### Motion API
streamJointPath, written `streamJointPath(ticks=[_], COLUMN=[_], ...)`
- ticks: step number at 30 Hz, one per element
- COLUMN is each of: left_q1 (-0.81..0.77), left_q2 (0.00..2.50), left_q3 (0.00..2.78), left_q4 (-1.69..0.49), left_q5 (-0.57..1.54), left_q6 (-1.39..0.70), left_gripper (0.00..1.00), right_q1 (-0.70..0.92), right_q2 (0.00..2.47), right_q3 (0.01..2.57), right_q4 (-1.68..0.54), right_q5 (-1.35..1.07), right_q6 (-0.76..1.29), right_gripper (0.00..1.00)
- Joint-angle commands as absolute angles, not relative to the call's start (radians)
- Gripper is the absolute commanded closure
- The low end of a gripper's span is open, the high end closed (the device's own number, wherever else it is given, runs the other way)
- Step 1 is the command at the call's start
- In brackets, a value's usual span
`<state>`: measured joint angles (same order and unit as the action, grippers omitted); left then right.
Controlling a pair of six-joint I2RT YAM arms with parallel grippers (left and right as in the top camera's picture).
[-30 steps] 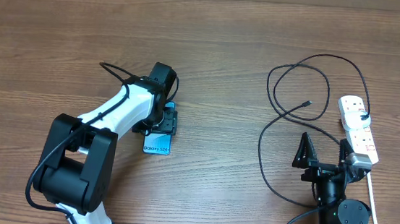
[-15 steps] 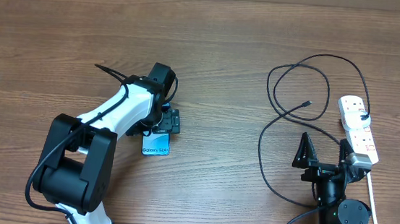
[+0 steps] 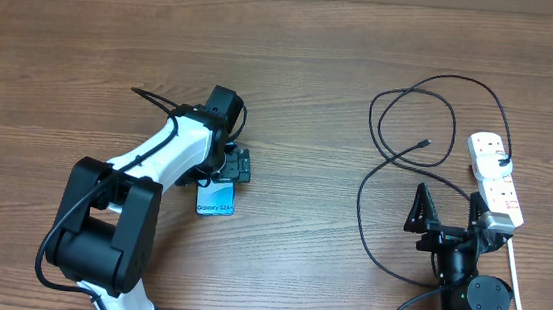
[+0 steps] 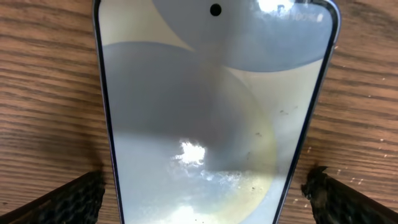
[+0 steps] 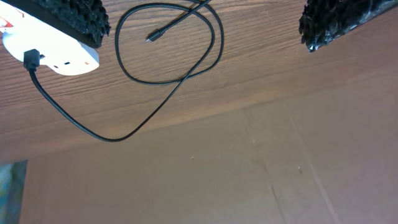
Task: Plug charger to phone and switch on socket
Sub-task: 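Close the left gripper on the phone's top edge and tilt it up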
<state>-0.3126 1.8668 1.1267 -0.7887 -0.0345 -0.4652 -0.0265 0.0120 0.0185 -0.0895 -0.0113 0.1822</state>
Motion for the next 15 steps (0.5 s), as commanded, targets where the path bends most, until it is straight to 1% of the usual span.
streamJointPath(ticks=[1,6,15], left_q1=[-0.313,-0.313,-0.315], left_q2=[1.892,1.91,2.061], left_q3=[1.133,1.132,1.132], left_q4=[-0.776,-0.774,-0.783], left_q5=[-0.064,-0.09,-0.084], left_q6=[-0.471,-0.466,-0.449], left_gripper=[0.0,0.0,0.0], right_q1=[-0.031,-0.031,-0.031], right_q2=[0.003,0.003,0.003], right_q3=[0.008,0.008,0.008], right_q4=[-0.084,-0.084,-0.084], right_q5=[-0.012,-0.012,-0.012], right_q6=[0.174,0.174,0.174], right_gripper=[0.0,0.0,0.0])
